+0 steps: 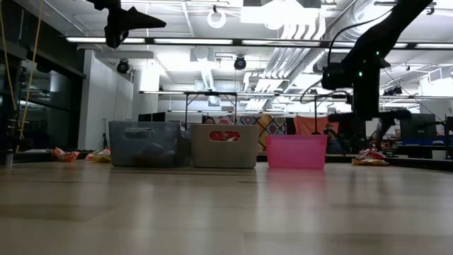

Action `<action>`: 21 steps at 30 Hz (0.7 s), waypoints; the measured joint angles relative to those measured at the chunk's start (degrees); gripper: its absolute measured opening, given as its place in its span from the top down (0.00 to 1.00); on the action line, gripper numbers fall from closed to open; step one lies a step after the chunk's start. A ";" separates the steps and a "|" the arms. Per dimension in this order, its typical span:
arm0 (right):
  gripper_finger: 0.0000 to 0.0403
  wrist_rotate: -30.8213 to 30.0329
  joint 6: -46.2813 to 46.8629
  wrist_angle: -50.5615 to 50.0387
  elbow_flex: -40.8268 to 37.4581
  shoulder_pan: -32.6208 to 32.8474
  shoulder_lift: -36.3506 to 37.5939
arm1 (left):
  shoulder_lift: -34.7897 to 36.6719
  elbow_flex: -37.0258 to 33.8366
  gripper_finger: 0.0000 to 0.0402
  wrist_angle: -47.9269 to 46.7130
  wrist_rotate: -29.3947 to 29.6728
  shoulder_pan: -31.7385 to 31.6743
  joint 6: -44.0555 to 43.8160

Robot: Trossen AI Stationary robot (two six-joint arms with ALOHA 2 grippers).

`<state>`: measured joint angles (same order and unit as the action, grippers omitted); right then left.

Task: Sort candy
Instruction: Put the top right yellow candy into the red bin

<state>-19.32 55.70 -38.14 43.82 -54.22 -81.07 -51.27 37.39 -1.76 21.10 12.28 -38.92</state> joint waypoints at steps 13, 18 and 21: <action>0.39 -1.23 1.98 3.07 -0.67 1.06 -11.62 | -0.04 -0.02 0.47 0.33 0.10 -3.48 -1.22; 0.65 -1.36 0.41 3.43 -0.58 3.05 -13.53 | -0.04 -0.02 0.47 0.35 -1.27 -3.77 -2.83; 0.91 -1.18 -3.18 3.43 -0.70 5.03 -13.21 | -0.04 -0.04 0.47 0.39 -2.56 -3.77 -4.46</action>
<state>-20.49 52.51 -34.71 43.12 -49.19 -94.28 -51.31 37.34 -1.37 18.54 8.51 -43.38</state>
